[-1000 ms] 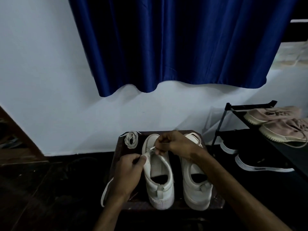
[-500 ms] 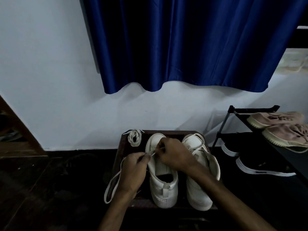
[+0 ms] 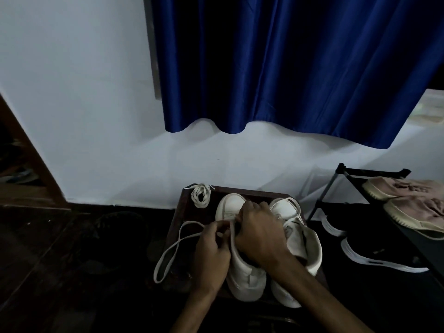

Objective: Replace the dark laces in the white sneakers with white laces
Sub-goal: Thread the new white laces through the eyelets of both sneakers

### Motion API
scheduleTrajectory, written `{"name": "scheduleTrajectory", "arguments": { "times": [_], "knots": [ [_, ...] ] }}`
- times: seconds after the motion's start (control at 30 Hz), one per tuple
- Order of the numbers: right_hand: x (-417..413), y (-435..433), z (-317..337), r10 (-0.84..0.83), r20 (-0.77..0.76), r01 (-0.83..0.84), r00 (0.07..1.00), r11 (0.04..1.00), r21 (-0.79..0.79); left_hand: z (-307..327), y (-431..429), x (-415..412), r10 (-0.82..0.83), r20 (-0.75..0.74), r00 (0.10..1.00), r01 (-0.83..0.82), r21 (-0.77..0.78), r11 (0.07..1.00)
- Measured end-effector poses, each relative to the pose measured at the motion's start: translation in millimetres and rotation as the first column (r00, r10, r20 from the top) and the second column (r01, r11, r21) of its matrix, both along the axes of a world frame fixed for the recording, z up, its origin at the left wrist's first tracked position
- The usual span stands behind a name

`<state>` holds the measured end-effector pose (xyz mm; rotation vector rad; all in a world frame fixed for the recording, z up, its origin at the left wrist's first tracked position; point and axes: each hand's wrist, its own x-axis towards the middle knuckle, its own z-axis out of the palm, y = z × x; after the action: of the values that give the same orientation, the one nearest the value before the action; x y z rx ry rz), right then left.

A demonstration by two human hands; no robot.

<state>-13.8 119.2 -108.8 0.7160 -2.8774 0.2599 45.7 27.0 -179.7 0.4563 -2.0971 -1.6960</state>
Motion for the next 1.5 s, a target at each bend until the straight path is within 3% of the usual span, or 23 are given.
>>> {"name": "scheduleTrajectory", "arguments": {
  "times": [0.13,0.37,0.53,0.67,0.73,0.8,0.83,0.9,1.0,1.1,1.17,1.23,1.3,1.37,1.5],
  "knots": [
    [2,1,-5,-0.05,0.012,0.051,0.999,0.998,-0.048,1,6,0,0.026,-0.051,0.998,-0.021,0.085,0.996],
    [-14,9,-13,0.045,0.237,0.029,0.97,0.954,-0.297,-1,5,-3,0.063,-0.07,0.996,-0.065,-0.025,0.998],
    [-28,25,-6,0.164,0.492,0.137,0.855,0.844,-0.518,2,5,-3,0.096,-0.074,0.993,-0.106,-0.141,0.984],
    [-21,30,-2,0.244,0.415,-0.065,0.877,0.914,-0.4,9,3,-8,0.119,-0.05,0.992,-0.125,-0.149,0.981],
    [-22,31,-3,0.257,0.396,-0.068,0.882,0.9,-0.432,7,0,-11,0.097,-0.041,0.994,-0.102,-0.133,0.986],
    [-23,33,-6,0.267,0.394,-0.059,0.879,0.882,-0.467,3,-2,-10,0.08,0.009,0.997,-0.08,0.028,0.996],
    [-23,34,-8,0.263,0.385,-0.06,0.884,0.883,-0.465,2,-4,-8,0.081,0.036,0.996,-0.086,0.191,0.978],
    [-23,36,-13,0.267,0.365,-0.075,0.892,0.883,-0.462,1,-11,3,0.081,0.057,0.995,-0.099,0.531,0.842],
    [-22,37,-20,0.258,0.312,-0.103,0.914,0.893,-0.438,-4,-21,18,0.172,0.051,0.984,-0.163,0.658,0.735],
    [-23,38,-24,0.245,0.298,-0.097,0.923,0.894,-0.438,-14,-22,25,0.179,0.056,0.982,-0.183,0.494,0.85],
    [-23,37,-26,0.246,0.302,-0.087,0.921,0.886,-0.456,-11,-18,26,0.141,0.016,0.99,-0.141,0.208,0.968],
    [-23,37,-28,0.244,0.312,-0.076,0.918,0.882,-0.465,-2,-12,20,0.143,-0.072,0.987,-0.151,-0.113,0.982],
    [-23,37,-28,0.239,0.311,-0.073,0.92,0.882,-0.465,7,-8,9,0.124,-0.111,0.986,-0.151,-0.295,0.943],
    [-23,36,-27,0.234,0.295,-0.085,0.926,0.893,-0.443,7,-4,-4,0.052,-0.092,0.994,-0.081,-0.337,0.938],
    [-21,35,-25,0.23,0.264,-0.099,0.937,0.898,-0.429,-5,-2,-16,0.029,-0.118,0.993,-0.055,-0.222,0.973]
  ]
}}
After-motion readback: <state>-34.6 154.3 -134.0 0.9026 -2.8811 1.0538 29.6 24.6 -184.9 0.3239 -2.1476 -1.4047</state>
